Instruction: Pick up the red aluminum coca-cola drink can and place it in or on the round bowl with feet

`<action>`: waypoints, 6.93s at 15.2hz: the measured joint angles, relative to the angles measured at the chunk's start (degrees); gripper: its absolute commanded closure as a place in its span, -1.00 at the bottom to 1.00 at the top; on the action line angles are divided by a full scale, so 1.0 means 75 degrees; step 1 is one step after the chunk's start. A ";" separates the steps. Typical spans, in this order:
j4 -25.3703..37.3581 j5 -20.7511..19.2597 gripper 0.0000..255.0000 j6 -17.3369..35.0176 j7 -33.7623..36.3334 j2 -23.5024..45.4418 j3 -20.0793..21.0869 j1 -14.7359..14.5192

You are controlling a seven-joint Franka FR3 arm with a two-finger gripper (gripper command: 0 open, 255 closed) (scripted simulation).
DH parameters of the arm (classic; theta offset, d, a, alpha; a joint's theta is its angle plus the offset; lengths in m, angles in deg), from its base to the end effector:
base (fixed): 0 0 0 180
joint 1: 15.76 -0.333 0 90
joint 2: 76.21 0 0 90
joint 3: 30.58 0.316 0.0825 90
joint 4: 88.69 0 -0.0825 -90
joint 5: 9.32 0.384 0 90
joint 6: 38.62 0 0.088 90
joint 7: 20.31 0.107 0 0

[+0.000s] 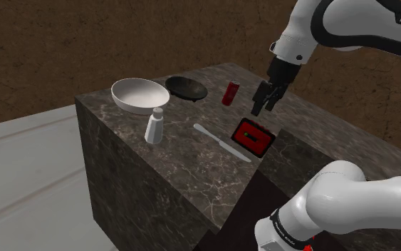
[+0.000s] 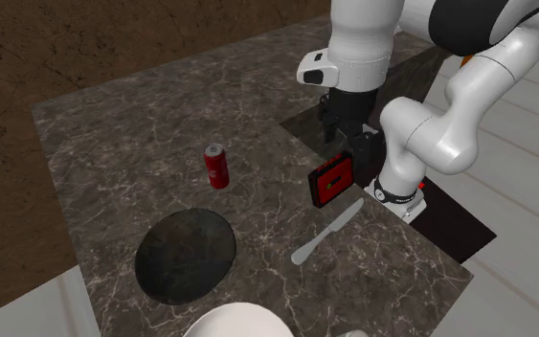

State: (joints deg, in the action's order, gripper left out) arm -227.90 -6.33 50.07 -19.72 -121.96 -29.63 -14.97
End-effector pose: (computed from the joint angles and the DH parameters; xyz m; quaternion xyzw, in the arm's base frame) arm 0.2983 0.0077 0.5579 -0.9989 0.0070 0.0417 0.0200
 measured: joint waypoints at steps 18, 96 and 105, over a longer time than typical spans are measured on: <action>0.2666 -0.0647 -1.00 0.1797 -0.1724 0.3977 -0.1262 0.0428; 0.9271 -0.0236 1.00 -0.0363 -0.0157 0.8274 -0.0607 -0.0617; 0.7835 -0.0257 1.00 0.0738 -0.0158 0.7939 -0.0604 -0.0640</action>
State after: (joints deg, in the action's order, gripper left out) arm -169.14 -8.26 55.61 -20.91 -62.41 -34.16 -19.77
